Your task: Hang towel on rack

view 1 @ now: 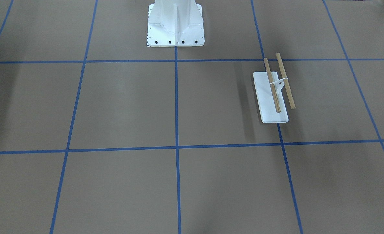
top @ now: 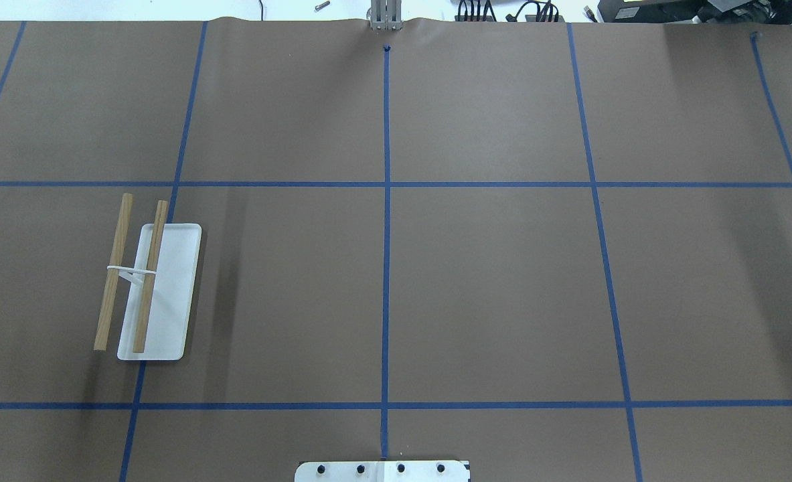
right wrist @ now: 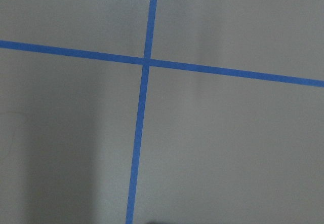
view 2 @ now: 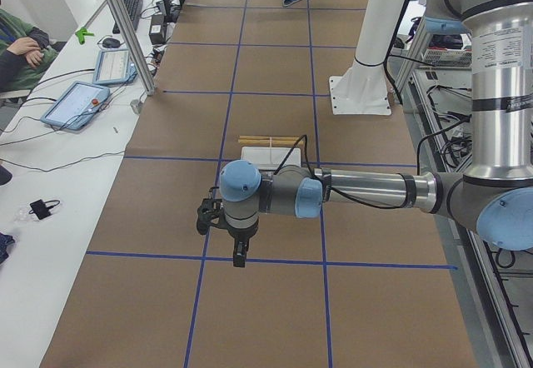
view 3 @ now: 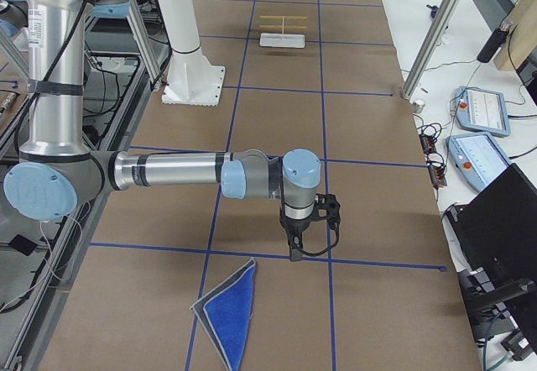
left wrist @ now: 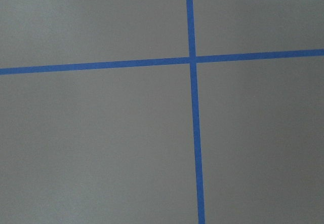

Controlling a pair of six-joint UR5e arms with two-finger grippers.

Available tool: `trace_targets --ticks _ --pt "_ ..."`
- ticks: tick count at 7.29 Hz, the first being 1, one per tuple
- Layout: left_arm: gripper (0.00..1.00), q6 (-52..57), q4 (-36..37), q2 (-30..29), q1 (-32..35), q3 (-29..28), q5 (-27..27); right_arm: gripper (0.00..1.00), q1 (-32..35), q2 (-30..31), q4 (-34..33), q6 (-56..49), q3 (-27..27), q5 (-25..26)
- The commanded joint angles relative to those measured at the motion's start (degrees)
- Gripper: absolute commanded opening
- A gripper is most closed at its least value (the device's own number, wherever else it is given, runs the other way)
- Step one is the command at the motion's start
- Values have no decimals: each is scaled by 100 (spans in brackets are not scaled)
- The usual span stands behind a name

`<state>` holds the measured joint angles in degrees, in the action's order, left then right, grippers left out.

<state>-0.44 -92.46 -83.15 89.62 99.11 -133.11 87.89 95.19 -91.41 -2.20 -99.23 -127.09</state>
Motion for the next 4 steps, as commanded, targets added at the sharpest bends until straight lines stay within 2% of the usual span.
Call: trace_targets --ticks 1,3,4 --pt "99 0 9 0 2 21 -4 100 0 -10 0 0 0 0" --pt "99 9 9 0 2 91 4 100 0 -36 0 0 -17 9" --pt "99 9 0 -9 2 196 22 100 0 -36 0 -9 -218 9"
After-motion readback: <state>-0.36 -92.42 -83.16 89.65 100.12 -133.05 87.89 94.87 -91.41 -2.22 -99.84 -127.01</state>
